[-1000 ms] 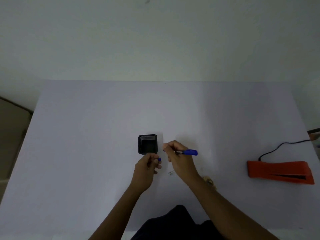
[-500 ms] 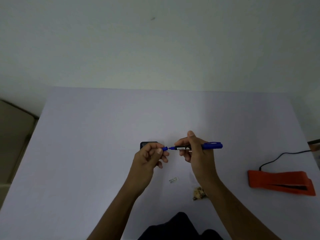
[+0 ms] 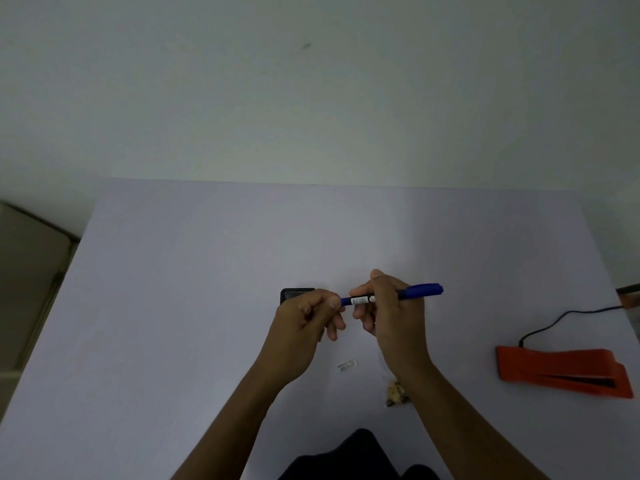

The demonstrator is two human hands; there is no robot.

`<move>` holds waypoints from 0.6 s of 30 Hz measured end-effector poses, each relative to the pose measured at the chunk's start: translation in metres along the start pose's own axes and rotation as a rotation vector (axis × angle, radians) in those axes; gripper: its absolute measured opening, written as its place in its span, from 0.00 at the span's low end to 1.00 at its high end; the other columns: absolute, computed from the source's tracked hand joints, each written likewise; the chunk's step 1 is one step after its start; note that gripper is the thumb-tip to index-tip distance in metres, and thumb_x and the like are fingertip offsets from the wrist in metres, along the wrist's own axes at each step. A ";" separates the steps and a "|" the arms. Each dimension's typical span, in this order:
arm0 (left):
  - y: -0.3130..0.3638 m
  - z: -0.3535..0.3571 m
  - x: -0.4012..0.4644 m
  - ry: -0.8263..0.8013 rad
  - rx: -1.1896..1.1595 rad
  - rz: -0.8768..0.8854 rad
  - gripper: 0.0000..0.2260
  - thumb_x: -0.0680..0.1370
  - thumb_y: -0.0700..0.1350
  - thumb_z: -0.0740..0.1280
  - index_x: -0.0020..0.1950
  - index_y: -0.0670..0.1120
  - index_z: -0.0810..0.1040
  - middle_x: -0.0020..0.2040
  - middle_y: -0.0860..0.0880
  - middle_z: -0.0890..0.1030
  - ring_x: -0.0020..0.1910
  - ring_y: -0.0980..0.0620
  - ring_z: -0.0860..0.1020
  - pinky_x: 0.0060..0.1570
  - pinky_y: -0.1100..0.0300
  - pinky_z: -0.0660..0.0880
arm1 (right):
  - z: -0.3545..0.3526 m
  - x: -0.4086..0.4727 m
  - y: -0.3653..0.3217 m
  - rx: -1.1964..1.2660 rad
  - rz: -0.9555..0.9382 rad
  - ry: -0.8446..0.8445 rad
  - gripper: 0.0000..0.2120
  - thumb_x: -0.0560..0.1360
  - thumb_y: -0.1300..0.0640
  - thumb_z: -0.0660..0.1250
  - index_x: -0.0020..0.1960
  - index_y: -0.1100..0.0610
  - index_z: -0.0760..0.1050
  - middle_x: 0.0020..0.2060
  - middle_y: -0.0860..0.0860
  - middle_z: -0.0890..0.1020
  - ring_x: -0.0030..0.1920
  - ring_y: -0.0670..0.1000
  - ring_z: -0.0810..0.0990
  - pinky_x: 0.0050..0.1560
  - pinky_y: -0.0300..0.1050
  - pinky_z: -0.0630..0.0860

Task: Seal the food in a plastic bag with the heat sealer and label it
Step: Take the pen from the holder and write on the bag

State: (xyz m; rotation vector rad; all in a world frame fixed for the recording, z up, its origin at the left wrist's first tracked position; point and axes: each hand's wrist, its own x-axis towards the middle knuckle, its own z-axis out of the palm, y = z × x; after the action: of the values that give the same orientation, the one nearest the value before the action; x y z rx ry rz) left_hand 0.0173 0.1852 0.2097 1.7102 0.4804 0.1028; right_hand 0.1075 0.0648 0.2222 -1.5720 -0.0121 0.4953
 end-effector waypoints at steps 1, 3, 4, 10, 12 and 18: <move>0.003 -0.001 0.001 -0.004 0.007 0.017 0.13 0.83 0.42 0.59 0.44 0.46 0.80 0.35 0.52 0.81 0.32 0.56 0.77 0.34 0.67 0.72 | 0.002 0.000 -0.002 0.022 -0.001 0.007 0.19 0.83 0.59 0.59 0.38 0.65 0.80 0.23 0.55 0.78 0.21 0.48 0.72 0.22 0.38 0.68; 0.009 -0.003 0.001 0.004 0.006 0.054 0.13 0.84 0.43 0.58 0.43 0.46 0.79 0.33 0.50 0.80 0.31 0.56 0.75 0.34 0.67 0.71 | 0.007 -0.002 -0.005 0.075 -0.012 0.015 0.20 0.83 0.60 0.59 0.37 0.65 0.79 0.23 0.56 0.78 0.21 0.49 0.72 0.22 0.38 0.69; 0.012 -0.005 0.000 0.015 0.007 0.070 0.14 0.84 0.44 0.58 0.42 0.47 0.78 0.33 0.49 0.79 0.31 0.56 0.74 0.34 0.67 0.70 | 0.010 -0.003 -0.007 0.105 -0.016 0.017 0.20 0.83 0.60 0.58 0.37 0.65 0.79 0.23 0.57 0.78 0.21 0.49 0.72 0.21 0.37 0.69; 0.017 -0.024 0.007 0.026 0.055 0.075 0.14 0.83 0.46 0.58 0.40 0.48 0.76 0.32 0.49 0.77 0.31 0.51 0.74 0.33 0.64 0.72 | 0.018 0.014 0.000 0.121 -0.025 -0.192 0.19 0.80 0.51 0.61 0.39 0.62 0.81 0.28 0.59 0.80 0.24 0.52 0.74 0.23 0.40 0.69; 0.009 -0.033 0.014 0.106 0.116 0.070 0.14 0.83 0.44 0.59 0.40 0.47 0.77 0.31 0.48 0.78 0.30 0.51 0.75 0.32 0.66 0.72 | 0.023 0.028 0.012 0.083 0.019 -0.266 0.21 0.79 0.45 0.63 0.44 0.63 0.82 0.32 0.59 0.82 0.27 0.52 0.75 0.24 0.40 0.68; -0.052 -0.074 0.021 0.401 0.577 -0.069 0.15 0.82 0.50 0.61 0.39 0.44 0.76 0.28 0.53 0.75 0.24 0.55 0.71 0.25 0.64 0.66 | 0.029 0.059 0.096 -0.250 0.240 -0.101 0.22 0.80 0.40 0.60 0.47 0.58 0.80 0.36 0.53 0.83 0.32 0.49 0.76 0.32 0.44 0.73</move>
State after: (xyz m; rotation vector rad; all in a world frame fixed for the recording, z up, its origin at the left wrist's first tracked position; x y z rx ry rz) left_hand -0.0014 0.2671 0.1711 2.2451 0.9327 0.2808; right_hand 0.1232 0.1028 0.1134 -1.8013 0.0393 0.7851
